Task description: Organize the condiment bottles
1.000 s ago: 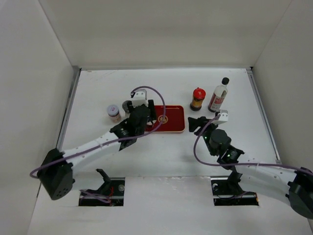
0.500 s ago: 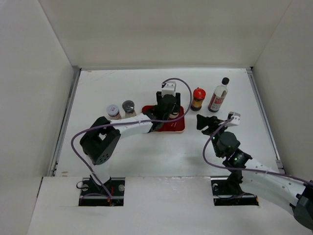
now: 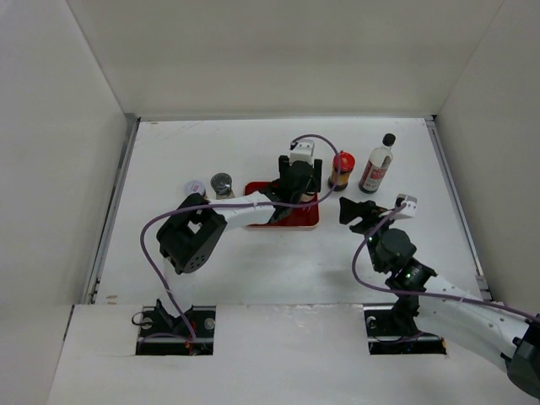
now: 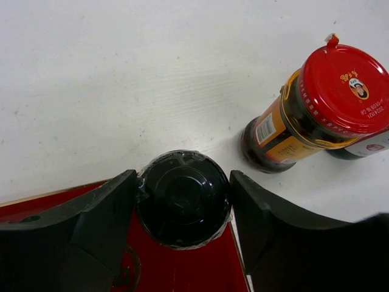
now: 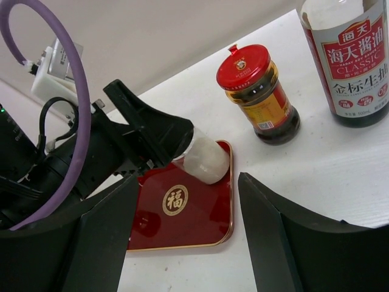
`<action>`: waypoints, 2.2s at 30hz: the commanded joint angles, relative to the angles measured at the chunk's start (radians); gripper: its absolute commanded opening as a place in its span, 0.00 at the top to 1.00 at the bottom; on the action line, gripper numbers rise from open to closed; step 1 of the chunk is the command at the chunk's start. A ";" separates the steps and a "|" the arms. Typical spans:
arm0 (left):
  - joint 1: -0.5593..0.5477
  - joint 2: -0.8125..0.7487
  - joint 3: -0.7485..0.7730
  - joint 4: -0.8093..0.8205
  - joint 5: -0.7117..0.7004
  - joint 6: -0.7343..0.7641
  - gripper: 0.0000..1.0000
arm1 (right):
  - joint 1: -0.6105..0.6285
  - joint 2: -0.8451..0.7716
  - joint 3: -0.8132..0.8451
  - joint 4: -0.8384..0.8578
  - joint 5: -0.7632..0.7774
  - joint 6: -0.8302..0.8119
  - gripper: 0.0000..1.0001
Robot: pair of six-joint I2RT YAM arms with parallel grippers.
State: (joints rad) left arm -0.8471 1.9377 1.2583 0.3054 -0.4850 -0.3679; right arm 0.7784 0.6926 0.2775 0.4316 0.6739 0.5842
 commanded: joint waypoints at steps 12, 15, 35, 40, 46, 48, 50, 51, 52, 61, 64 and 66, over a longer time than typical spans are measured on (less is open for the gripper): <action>0.022 -0.354 -0.221 0.227 -0.101 0.001 0.10 | -0.006 -0.028 -0.017 0.030 0.018 0.014 0.32; 0.068 -0.550 -0.397 0.221 -0.173 -0.031 0.11 | -0.006 -0.009 -0.011 0.039 -0.002 0.013 0.62; 0.544 -0.715 -0.574 -0.253 -0.126 -0.221 0.10 | 0.014 0.229 0.068 0.087 -0.138 -0.009 0.23; 0.552 -0.629 -0.536 -0.178 -0.116 -0.217 0.10 | 0.029 0.274 0.084 0.096 -0.171 -0.027 0.23; 0.572 -0.551 -0.504 -0.161 -0.103 -0.218 0.14 | 0.040 0.268 0.085 0.099 -0.168 -0.034 0.23; 0.578 -0.533 -0.505 -0.161 -0.095 -0.218 0.18 | 0.040 0.266 0.084 0.099 -0.174 -0.032 0.23; 0.579 -0.523 -0.517 -0.149 -0.095 -0.220 0.22 | 0.040 0.256 0.084 0.095 -0.166 -0.037 0.23; 0.582 -0.519 -0.525 -0.144 -0.095 -0.221 0.26 | 0.040 0.251 0.081 0.099 -0.163 -0.040 0.23; 0.587 -0.517 -0.530 -0.143 -0.095 -0.221 0.32 | 0.040 0.248 0.077 0.099 -0.162 -0.038 0.23; 0.564 -0.802 -0.654 -0.181 -0.168 -0.212 0.67 | 0.040 0.266 0.081 0.099 -0.157 -0.041 0.23; 0.492 -0.955 -0.663 -0.285 -0.164 -0.207 0.69 | 0.038 0.252 0.077 0.101 -0.149 -0.043 0.23; 0.413 -1.017 -0.633 -0.365 -0.162 -0.207 0.69 | 0.040 0.248 0.069 0.105 -0.134 -0.037 0.23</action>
State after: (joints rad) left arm -0.3511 1.0271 0.5709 -0.0582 -0.6296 -0.5724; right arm 0.8074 0.9562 0.3222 0.4805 0.5159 0.5533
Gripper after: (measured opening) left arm 0.607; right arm 0.772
